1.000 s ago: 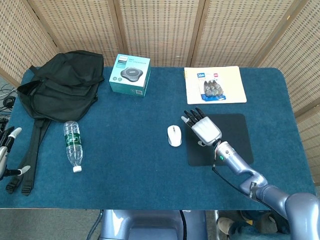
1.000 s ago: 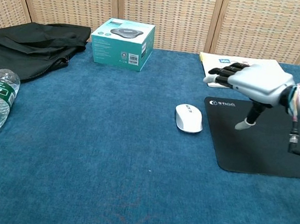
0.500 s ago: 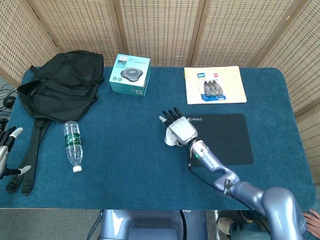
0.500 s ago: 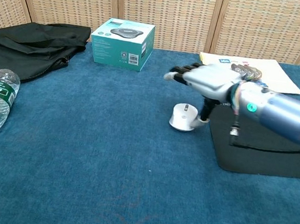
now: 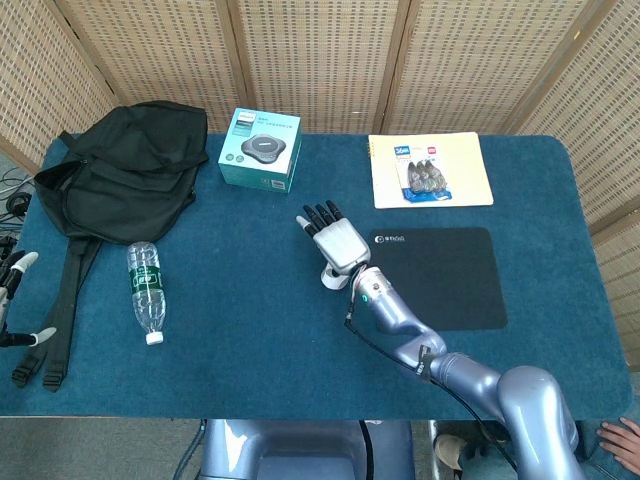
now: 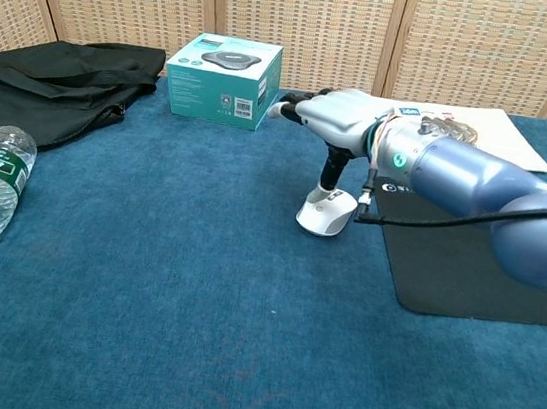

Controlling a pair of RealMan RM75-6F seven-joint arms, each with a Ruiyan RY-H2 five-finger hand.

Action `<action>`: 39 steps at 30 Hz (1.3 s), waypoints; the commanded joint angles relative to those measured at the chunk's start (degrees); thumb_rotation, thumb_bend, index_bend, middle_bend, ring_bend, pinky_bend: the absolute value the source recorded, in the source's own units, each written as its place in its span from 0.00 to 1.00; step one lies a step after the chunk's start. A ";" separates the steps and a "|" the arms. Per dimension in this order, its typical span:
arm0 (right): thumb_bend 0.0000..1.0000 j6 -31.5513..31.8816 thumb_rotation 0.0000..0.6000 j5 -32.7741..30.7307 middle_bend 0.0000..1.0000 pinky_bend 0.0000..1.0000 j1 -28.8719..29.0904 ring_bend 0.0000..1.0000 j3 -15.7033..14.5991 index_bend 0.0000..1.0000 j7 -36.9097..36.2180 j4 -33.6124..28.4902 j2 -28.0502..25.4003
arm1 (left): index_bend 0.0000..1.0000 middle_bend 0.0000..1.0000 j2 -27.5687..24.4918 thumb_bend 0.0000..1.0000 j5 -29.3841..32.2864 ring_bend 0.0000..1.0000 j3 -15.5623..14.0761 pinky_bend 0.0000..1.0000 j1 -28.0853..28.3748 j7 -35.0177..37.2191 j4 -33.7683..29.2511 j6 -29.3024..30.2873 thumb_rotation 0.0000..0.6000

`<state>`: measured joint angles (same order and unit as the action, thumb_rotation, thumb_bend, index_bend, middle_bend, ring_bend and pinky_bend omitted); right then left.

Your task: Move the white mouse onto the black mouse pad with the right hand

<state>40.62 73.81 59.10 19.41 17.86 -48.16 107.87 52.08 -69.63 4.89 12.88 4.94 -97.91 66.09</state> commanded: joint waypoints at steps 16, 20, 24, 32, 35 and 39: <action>0.00 -10.08 1.00 8.79 0.03 0.00 0.91 0.00 -10.87 0.05 -2.44 -19.95 -18.07 | 0.00 0.00 1.46 0.00 3.49 0.00 0.28 0.00 2.24 -2.88 1.38 -3.84 1.00; 0.00 -5.84 1.00 16.82 0.04 0.00 2.25 0.00 -14.50 0.06 -11.06 -12.08 -14.55 | 0.00 0.00 1.47 0.00 4.07 0.00 0.40 0.00 2.25 -3.11 1.29 -3.76 1.00; 0.00 -3.92 1.00 20.93 0.04 0.00 3.77 0.00 -17.28 0.08 -16.65 -5.79 -12.59 | 0.00 0.00 1.49 0.00 4.26 0.00 0.35 0.00 2.17 -2.87 1.49 -3.85 1.00; 0.08 -2.82 1.00 24.25 0.15 0.06 4.93 0.03 -21.49 0.17 -22.85 0.94 -10.75 | 0.00 0.00 1.41 0.00 3.91 0.00 0.26 0.00 2.01 -2.07 1.80 -3.85 1.00; 0.16 -0.92 1.00 24.90 0.26 0.13 4.68 0.13 -22.24 0.27 -24.27 3.39 -9.04 | 0.00 0.00 1.36 0.00 3.99 0.00 0.26 0.00 1.94 -1.85 1.87 -3.88 1.00; 0.37 3.63 1.00 26.42 0.53 0.35 4.12 0.39 -23.03 0.53 -25.26 6.98 -6.98 | 0.00 0.00 1.42 0.00 4.07 0.00 0.28 0.00 2.04 -1.96 1.90 -3.99 1.00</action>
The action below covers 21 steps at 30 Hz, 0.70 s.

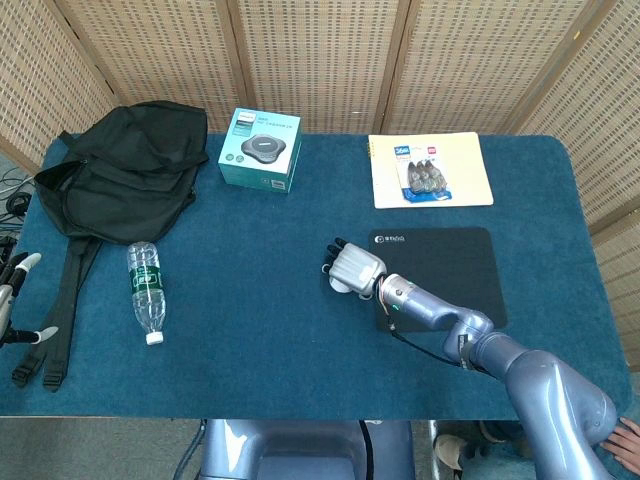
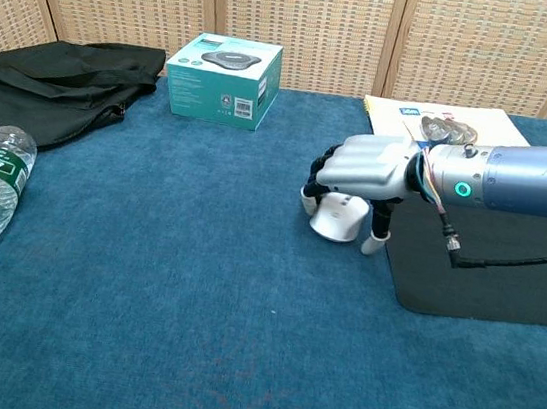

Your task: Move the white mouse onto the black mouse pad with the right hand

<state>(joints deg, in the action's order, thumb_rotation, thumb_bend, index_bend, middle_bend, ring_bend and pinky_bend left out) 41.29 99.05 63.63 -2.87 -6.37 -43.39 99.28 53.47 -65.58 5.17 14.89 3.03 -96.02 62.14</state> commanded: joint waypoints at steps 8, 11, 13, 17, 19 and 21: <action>0.51 14.58 1.00 5.43 0.58 0.41 -1.31 0.45 -3.19 0.58 -4.91 5.13 0.22 | 0.00 0.00 0.11 0.00 0.34 0.00 0.01 0.00 0.22 -0.12 0.17 -0.46 1.00; 0.52 19.05 1.00 8.74 0.58 0.41 -1.04 0.45 -5.24 0.58 -3.89 5.15 -2.33 | 0.00 0.00 0.15 0.00 0.29 0.00 0.00 0.00 0.24 -0.17 0.26 -0.46 1.00; 0.55 22.41 1.00 11.68 0.58 0.41 -0.84 0.45 -7.35 0.58 -3.31 5.17 -4.79 | 0.00 0.00 0.23 0.00 0.23 0.00 -0.05 0.00 0.23 -0.32 0.32 -0.37 1.00; 0.63 28.21 1.00 17.39 0.58 0.42 -0.45 0.45 -11.84 0.58 -2.89 6.55 -9.32 | 0.00 0.00 0.52 0.00 0.49 0.00 -0.14 0.00 0.21 -1.29 0.26 -0.08 1.00; 0.65 30.45 1.00 19.73 0.58 0.42 -0.42 0.45 -13.85 0.58 -2.81 8.12 -10.84 | 0.00 0.00 0.64 0.00 0.62 0.00 -0.15 0.00 0.20 -1.89 0.07 0.21 1.00; 0.67 33.26 1.00 22.66 0.58 0.42 -1.01 0.45 -16.80 0.58 -2.96 11.45 -12.48 | 0.00 0.00 0.81 0.00 0.79 0.00 -0.14 0.00 0.10 -3.00 -0.42 0.93 1.00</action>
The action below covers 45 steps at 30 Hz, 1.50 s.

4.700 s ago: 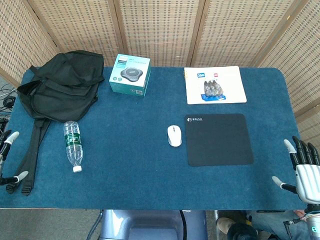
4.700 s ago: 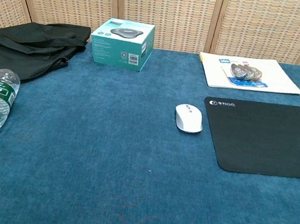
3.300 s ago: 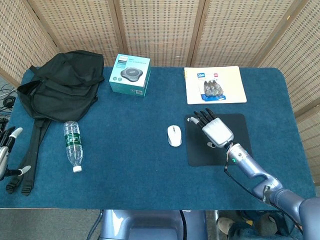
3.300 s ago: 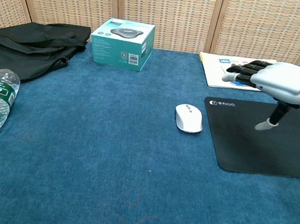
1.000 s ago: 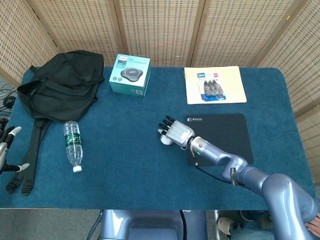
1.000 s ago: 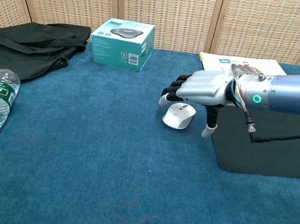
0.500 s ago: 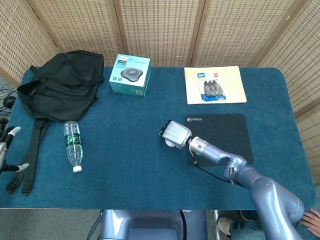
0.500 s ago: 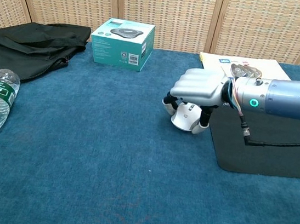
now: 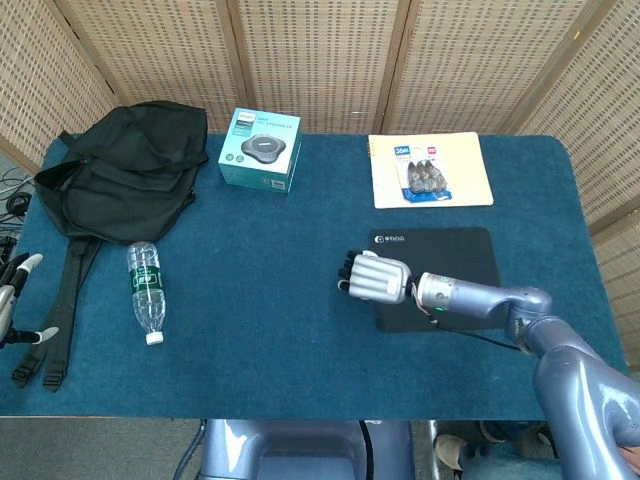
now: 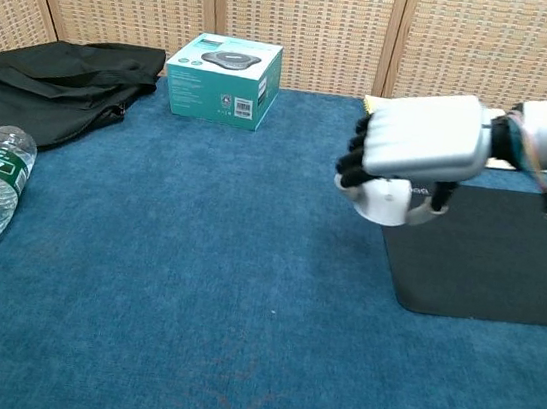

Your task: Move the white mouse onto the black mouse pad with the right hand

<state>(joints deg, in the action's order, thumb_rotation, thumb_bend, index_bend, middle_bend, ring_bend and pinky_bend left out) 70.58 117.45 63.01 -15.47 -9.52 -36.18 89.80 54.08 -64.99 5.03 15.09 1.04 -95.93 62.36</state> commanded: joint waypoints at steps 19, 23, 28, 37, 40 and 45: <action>0.67 10.31 1.00 7.14 0.55 0.42 -10.89 0.45 -11.84 0.58 -8.05 27.26 2.87 | 0.00 0.00 2.49 0.00 2.28 0.00 -0.43 0.00 -0.05 -10.10 -2.86 4.04 1.00; 0.67 10.47 1.00 6.67 0.55 0.42 -11.37 0.44 -12.00 0.58 -8.62 28.47 3.86 | 0.00 0.00 2.81 0.00 2.63 0.00 -0.46 0.00 0.11 -10.86 -2.87 3.99 1.00; 0.60 8.79 1.00 6.36 0.42 0.42 -11.42 0.31 -12.48 0.51 -8.35 29.58 4.46 | 0.00 0.00 3.01 0.00 3.29 0.00 -0.38 0.00 0.32 -11.39 -2.76 3.78 1.00; 0.12 3.51 1.00 5.35 0.00 0.21 -10.87 0.00 -12.61 0.17 -6.22 29.39 4.55 | 0.00 0.00 2.92 0.00 3.35 0.00 -0.38 0.00 0.33 -11.36 -2.87 3.77 1.00; 0.10 3.75 1.00 5.22 0.00 0.21 -10.77 0.00 -12.74 0.17 -5.94 28.97 4.16 | 0.00 0.00 2.87 0.00 3.30 0.00 -0.36 0.00 0.30 -11.28 -2.89 3.87 1.00; 0.10 6.40 1.00 4.89 0.00 0.20 -10.90 0.00 -12.71 0.17 -4.77 28.24 2.98 | 0.00 0.00 2.58 0.00 2.91 0.00 -0.40 0.00 0.20 -10.70 -3.12 3.84 1.00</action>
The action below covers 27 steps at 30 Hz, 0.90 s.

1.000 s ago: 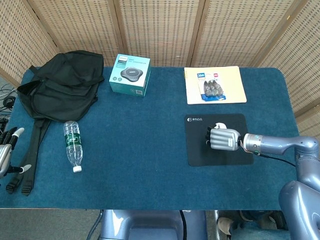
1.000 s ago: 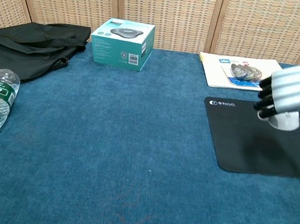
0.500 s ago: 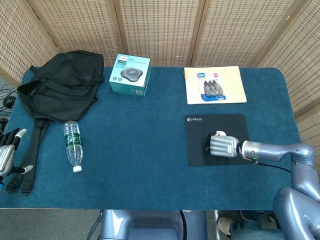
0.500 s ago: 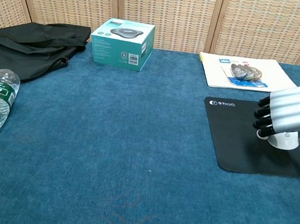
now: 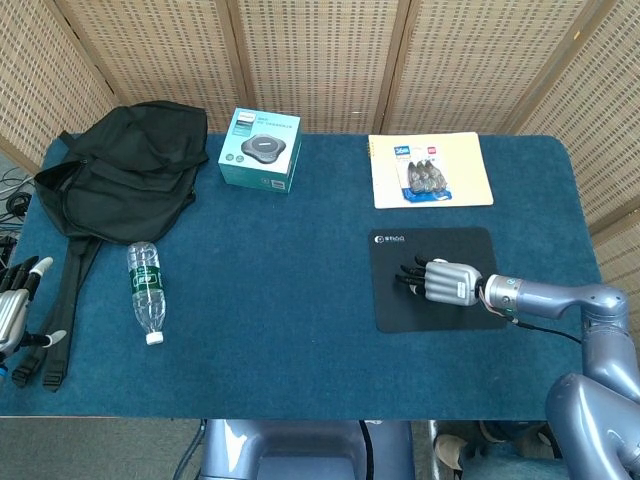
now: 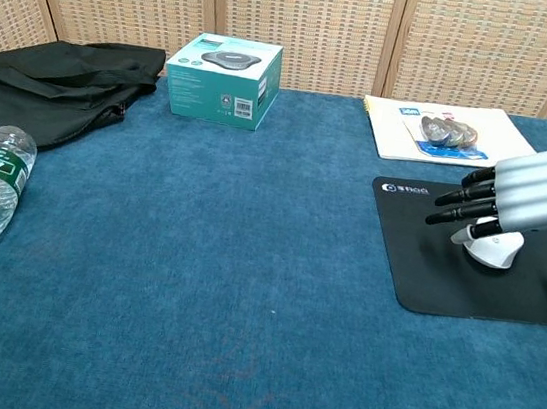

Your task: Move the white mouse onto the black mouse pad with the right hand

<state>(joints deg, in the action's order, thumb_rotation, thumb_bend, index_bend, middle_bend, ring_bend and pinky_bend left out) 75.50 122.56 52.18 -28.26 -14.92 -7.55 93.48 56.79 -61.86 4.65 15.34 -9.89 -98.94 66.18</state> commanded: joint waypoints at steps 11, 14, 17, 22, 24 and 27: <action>0.08 17.02 1.00 -13.41 0.00 0.19 -9.72 0.00 11.36 0.15 3.59 -12.45 -12.45 | 0.00 0.00 -3.03 0.00 -7.01 0.00 -1.00 0.00 -2.22 7.32 -2.07 2.13 1.00; 0.03 16.66 1.00 -19.08 0.00 0.15 -14.14 0.00 15.23 0.11 4.58 -21.43 -15.80 | 0.00 0.00 -3.75 0.00 -9.63 0.00 -1.52 0.00 -2.85 8.88 -2.58 3.14 1.00; 0.00 16.36 1.00 -24.22 0.00 0.10 -18.63 0.00 18.05 0.09 8.46 -34.89 -20.48 | 0.00 0.00 -4.35 0.00 -12.16 0.00 -2.04 0.00 -3.65 10.17 -3.06 4.62 1.00; 0.00 14.95 1.00 -32.34 0.00 0.03 -25.52 0.00 20.06 0.05 14.61 -59.26 -28.14 | 0.00 0.00 -4.88 0.00 -14.99 0.00 -2.92 0.00 -5.08 10.82 -3.80 7.08 1.00; 0.00 14.66 1.00 -35.25 0.00 0.00 -28.14 0.00 20.20 0.02 17.33 -67.59 -30.61 | 0.00 0.00 -4.92 0.00 -15.63 0.00 -3.32 0.00 -5.68 10.13 -4.12 7.97 1.00; 0.00 16.36 1.00 -39.45 0.00 0.00 -32.60 0.00 20.90 0.00 21.57 -76.94 -32.37 | 0.00 0.00 -4.57 0.00 -16.05 0.00 -3.95 0.00 -6.68 7.26 -4.80 9.57 1.00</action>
<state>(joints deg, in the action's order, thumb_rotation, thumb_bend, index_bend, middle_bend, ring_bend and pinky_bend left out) 91.07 92.41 28.46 -10.29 -1.25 -68.15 67.99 52.04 -77.56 1.18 9.38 -1.03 -103.21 74.71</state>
